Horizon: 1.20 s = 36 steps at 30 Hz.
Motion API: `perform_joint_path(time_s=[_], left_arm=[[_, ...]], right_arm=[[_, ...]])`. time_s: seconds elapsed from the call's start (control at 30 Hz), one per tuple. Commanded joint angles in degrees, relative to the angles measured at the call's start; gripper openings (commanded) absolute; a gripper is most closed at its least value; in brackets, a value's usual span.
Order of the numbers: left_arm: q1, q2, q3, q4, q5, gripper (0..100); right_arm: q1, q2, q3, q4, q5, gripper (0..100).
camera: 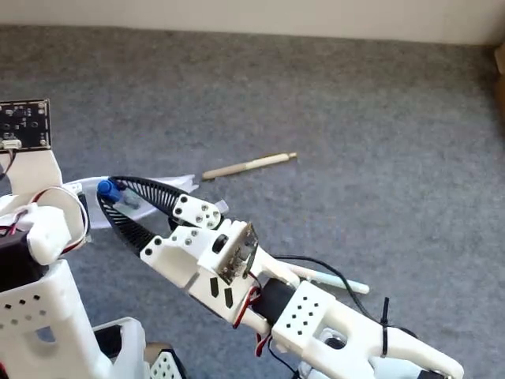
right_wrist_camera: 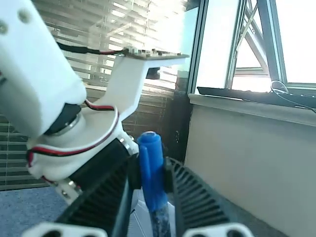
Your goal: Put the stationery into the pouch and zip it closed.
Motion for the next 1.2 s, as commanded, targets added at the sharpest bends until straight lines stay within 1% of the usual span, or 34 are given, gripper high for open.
perform_joint_path(time_s=[0.0,0.07,0.47,0.57,0.63,0.67,0.77,0.83,0.97,1.07,1.17], left_arm=[[1.19,1.27,0.84,-0.53,0.62,1],[1.19,1.27,0.84,-0.53,0.62,1],[1.19,1.27,0.92,-0.53,0.62,1],[1.19,1.27,0.92,-0.53,0.62,1],[1.10,1.27,1.01,-0.53,0.62,1],[1.10,1.27,1.01,-0.53,0.62,1],[1.10,1.27,1.01,-0.53,0.62,1],[1.10,1.27,1.01,-0.53,0.70,1],[1.01,1.27,1.01,-0.53,0.70,1],[0.92,1.27,1.01,-0.53,0.70,1],[0.84,1.27,1.01,-0.53,0.70,1]], right_arm=[[-0.92,-0.57,-0.75,3.03,0.44,13.4],[-1.01,-0.84,-0.92,5.49,0.35,16.2],[-0.92,-0.92,-0.92,6.99,0.26,16.2],[-0.84,-1.45,-1.27,12.09,0.26,16.2],[-1.01,-3.56,-2.33,16.22,-0.44,16.2],[-1.10,-4.97,-2.95,18.68,-2.11,16.2],[-0.84,-9.10,-6.46,28.35,-7.21,16.2],[-0.40,-11.74,-9.80,36.18,-8.70,16.2],[2.42,-14.81,-17.98,50.51,-11.34,16.2],[6.29,-14.99,-24.48,60.53,-12.48,16.2],[10.95,-14.99,-30.20,70.37,-15.21,16.2]])
